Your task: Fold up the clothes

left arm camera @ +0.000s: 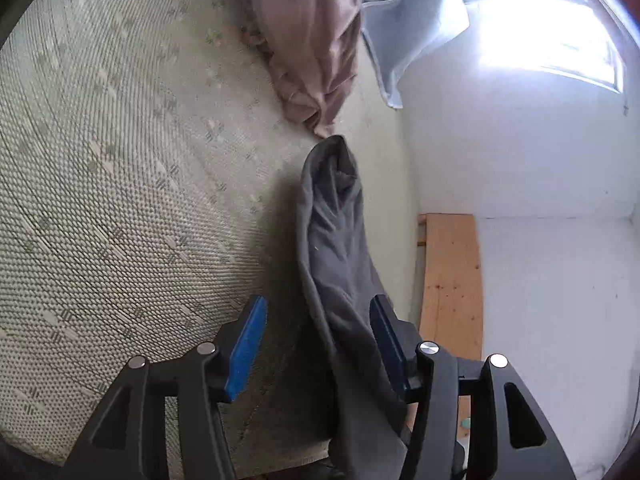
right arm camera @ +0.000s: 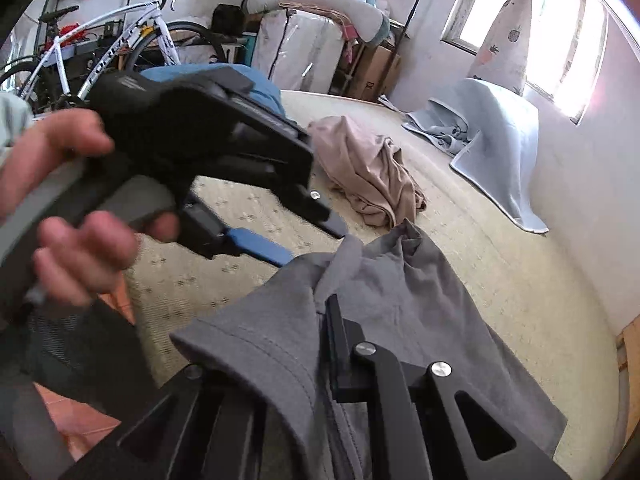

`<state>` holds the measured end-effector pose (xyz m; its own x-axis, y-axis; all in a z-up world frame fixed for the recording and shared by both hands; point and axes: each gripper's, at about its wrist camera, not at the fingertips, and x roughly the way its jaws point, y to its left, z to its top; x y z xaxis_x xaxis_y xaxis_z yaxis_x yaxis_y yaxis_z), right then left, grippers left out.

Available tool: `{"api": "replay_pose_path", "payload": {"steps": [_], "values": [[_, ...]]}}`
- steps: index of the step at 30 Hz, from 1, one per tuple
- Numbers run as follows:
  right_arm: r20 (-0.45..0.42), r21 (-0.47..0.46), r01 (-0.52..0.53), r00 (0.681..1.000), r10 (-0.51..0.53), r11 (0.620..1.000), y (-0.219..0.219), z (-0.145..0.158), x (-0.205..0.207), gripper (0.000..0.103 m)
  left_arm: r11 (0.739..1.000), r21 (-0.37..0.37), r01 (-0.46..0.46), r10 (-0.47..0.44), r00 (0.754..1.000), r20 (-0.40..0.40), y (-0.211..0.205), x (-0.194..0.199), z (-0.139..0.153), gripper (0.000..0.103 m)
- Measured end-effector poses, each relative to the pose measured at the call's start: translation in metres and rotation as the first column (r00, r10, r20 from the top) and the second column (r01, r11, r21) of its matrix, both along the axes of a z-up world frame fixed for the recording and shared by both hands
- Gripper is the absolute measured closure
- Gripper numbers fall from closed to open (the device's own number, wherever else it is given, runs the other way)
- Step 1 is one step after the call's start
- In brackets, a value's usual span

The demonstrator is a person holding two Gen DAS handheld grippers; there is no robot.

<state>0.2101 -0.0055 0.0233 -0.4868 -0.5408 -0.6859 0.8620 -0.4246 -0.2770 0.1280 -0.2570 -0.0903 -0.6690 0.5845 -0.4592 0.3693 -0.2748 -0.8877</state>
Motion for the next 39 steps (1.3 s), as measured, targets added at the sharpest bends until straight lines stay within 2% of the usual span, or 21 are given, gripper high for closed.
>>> {"api": "replay_pose_path", "payload": {"steps": [5,8,11,18,20,22,23,24,25,27,32,34,39], "values": [[0.009,-0.026,-0.022,1.000,0.022,0.999,0.009,0.012,0.014,0.096,1.000,0.016,-0.004,0.004,1.000,-0.016,0.001,-0.015,-0.003,0.044],[0.015,-0.039,-0.047,0.999,0.047,0.998,0.013,0.016,0.023,0.096,0.999,0.004,0.042,-0.042,0.999,-0.009,0.007,-0.032,-0.006,0.044],[0.014,-0.045,-0.083,0.996,0.084,0.996,0.017,0.021,0.035,0.096,0.995,-0.041,0.089,-0.089,0.996,-0.003,0.009,-0.052,-0.006,0.044],[0.035,-0.093,-0.127,0.991,0.130,0.988,0.034,0.037,0.055,0.096,0.982,-0.155,0.107,-0.107,0.994,0.006,-0.006,-0.077,-0.001,0.045],[0.044,-0.114,-0.138,0.989,0.144,0.984,0.041,0.043,0.059,0.096,0.981,-0.159,0.107,-0.108,0.994,0.005,-0.012,-0.075,-0.005,0.045],[0.046,-0.135,-0.151,0.986,0.158,0.979,0.046,0.050,0.064,0.096,0.979,-0.167,0.113,-0.112,0.994,0.015,-0.012,-0.078,-0.006,0.050],[0.046,-0.141,-0.152,0.986,0.160,0.978,0.048,0.052,0.066,0.096,0.977,-0.175,0.124,-0.123,0.992,0.018,-0.011,-0.080,-0.005,0.060],[0.045,-0.146,-0.152,0.986,0.160,0.978,0.050,0.054,0.068,0.096,0.974,-0.182,0.135,-0.133,0.991,0.020,-0.010,-0.082,-0.003,0.077],[0.044,-0.149,-0.148,0.987,0.156,0.978,0.052,0.055,0.068,0.096,0.972,-0.189,0.137,-0.136,0.991,0.018,-0.009,-0.083,0.000,0.081],[0.040,-0.156,-0.136,0.989,0.144,0.978,0.057,0.057,0.069,0.096,0.969,-0.202,0.139,-0.139,0.990,0.013,-0.007,-0.086,0.006,0.085],[0.028,-0.173,-0.096,0.994,0.102,0.980,0.070,0.058,0.073,0.096,0.979,-0.175,0.102,-0.110,0.993,-0.035,-0.005,-0.076,0.031,0.088],[0.025,-0.190,-0.065,0.997,0.071,0.980,0.078,0.060,0.077,0.096,0.983,-0.158,0.093,-0.107,0.991,-0.081,-0.001,-0.078,0.045,0.088],[0.064,-0.265,0.060,0.997,-0.045,0.962,0.109,0.068,0.081,0.096,0.976,-0.192,0.105,-0.136,0.979,-0.153,0.016,-0.070,0.094,0.088]]}}
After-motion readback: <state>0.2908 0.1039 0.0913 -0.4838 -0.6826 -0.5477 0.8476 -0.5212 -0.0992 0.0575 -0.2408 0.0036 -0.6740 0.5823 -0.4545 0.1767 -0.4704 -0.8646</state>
